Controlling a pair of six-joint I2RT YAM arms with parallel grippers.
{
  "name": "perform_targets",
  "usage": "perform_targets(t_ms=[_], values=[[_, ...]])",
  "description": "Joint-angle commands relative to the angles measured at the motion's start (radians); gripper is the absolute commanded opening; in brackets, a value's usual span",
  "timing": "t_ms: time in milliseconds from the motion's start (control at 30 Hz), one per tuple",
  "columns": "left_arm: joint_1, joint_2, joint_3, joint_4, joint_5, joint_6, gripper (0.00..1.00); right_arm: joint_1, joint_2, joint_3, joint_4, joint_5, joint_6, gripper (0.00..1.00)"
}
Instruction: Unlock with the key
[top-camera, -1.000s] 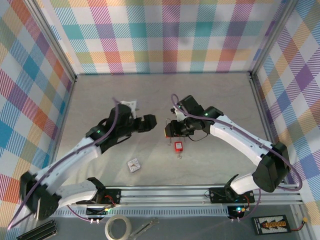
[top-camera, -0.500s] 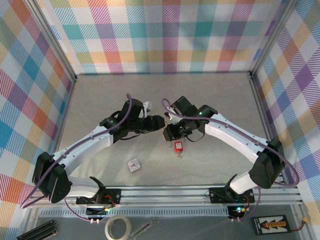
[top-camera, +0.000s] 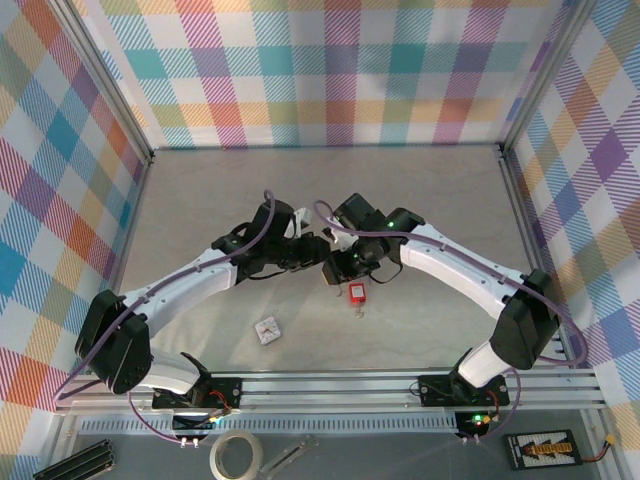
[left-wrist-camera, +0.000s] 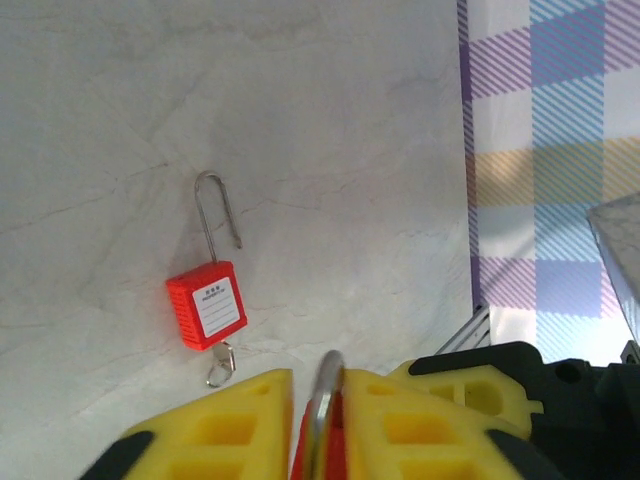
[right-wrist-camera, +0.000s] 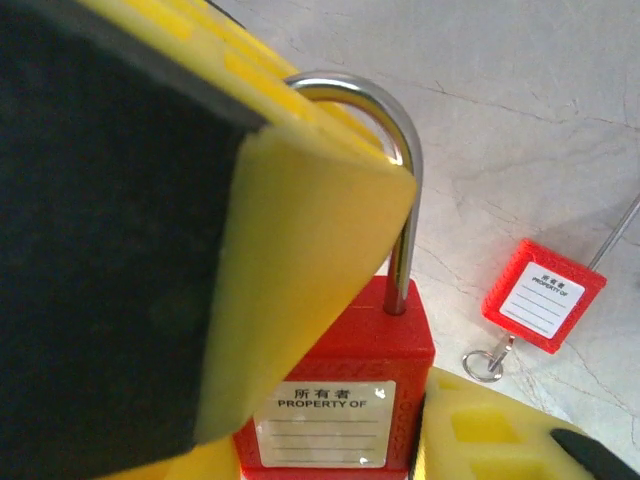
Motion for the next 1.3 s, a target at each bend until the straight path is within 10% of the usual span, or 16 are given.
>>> perform_targets(t_ms=[0,733,933,1267], values=[[0.011,0.031,0.004,-0.006,-0.009,0.018,0.08,0.009,-0.006,0.026,-0.01,-0.012,-0.015,0.0],[0.111,0.026,0.037,0.043,-0.039,0.069,0.0,0.033,-0.009,-0.071,-0.003,-0.081,0.028,0.0],[0.111,-0.008,0.012,0.021,-0.036,0.091,0.0,-0.008,0.001,-0.019,-0.01,-0.096,0.067,0.56],[0.115,-0.047,-0.025,-0.014,-0.046,0.113,0.0,-0.062,-0.049,-0.039,0.025,-0.151,0.097,0.72]])
